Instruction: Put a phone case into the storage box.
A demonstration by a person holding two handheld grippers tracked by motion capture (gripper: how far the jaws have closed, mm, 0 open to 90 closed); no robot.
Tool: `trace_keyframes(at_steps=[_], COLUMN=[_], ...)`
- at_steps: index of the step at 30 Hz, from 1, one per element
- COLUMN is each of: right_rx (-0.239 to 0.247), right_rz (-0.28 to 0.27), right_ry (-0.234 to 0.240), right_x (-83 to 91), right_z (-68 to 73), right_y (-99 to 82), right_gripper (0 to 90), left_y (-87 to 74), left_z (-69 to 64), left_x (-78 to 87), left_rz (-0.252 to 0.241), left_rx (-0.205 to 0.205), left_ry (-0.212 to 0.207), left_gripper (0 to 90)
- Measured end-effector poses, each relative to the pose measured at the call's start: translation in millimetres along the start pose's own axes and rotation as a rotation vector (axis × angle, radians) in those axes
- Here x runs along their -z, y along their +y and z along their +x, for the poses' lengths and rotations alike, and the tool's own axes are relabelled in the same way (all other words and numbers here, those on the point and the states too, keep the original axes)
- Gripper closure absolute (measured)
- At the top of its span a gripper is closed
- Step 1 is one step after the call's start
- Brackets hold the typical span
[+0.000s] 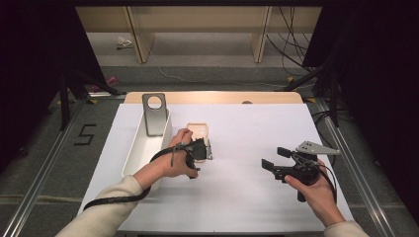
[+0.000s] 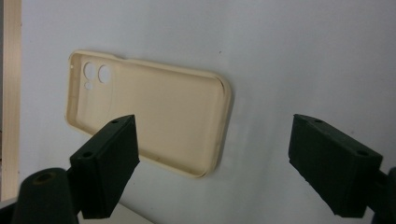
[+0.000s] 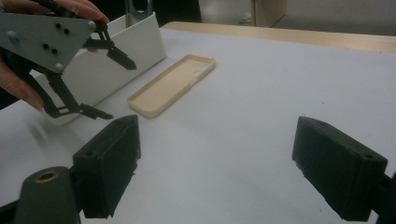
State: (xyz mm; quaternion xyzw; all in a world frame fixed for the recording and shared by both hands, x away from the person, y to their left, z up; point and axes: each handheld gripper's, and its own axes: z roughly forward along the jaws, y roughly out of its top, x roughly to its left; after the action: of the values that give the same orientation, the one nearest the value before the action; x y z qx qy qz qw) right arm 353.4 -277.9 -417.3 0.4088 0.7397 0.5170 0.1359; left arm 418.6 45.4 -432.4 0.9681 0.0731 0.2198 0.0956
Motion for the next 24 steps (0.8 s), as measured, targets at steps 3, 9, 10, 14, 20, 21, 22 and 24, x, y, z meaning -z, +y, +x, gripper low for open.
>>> trace_keyframes(at_steps=[3, 9, 10, 14, 20, 21, 22, 24], right_rx=[-0.001, -0.001, -0.001, 0.0, -0.002, -0.002, -0.001, -0.001], right_rz=[0.0, -0.001, -0.001, -0.001, 0.0, -0.001, -0.001, -0.001], right_ry=[0.0, 0.001, 0.001, 0.002, 0.001, 0.002, 0.002, 0.003], right_x=[0.0, 0.0, 0.1, -0.2, -0.2, -0.2, -0.2, -0.1], right_z=[-0.2, -0.1, -0.2, 0.1, 0.0, 0.0, 0.1, 0.1], right_y=[-0.1, -0.1, 0.0, -0.1, -0.1, -0.1, 0.0, 0.0], right_gripper=[16.4, 16.4, 16.4, 16.4, 16.4, 16.4, 16.4, 16.4], left_y=[2.0, -1.1, -1.4, -3.5, -5.7, -5.7, -6.0, -6.0], left_z=[2.8, 7.3, 8.6, 9.2, 12.7, 13.6, 13.4, 13.8], left_x=[-5.3, -13.3, -14.2, -19.3, -25.6, -26.4, -27.2, -28.4], left_rz=[0.014, 0.035, 0.038, 0.057, 0.072, 0.071, 0.07, 0.069], left_rx=[-0.029, -0.041, -0.056, -0.066, -0.066, -0.071, -0.063, -0.064], left_ry=[0.005, 0.01, 0.018, 0.011, 0.017, 0.018, 0.013, 0.013], left_gripper=[16.3, 15.9, 15.9, 16.0, 16.8, 16.9, 17.2, 17.4])
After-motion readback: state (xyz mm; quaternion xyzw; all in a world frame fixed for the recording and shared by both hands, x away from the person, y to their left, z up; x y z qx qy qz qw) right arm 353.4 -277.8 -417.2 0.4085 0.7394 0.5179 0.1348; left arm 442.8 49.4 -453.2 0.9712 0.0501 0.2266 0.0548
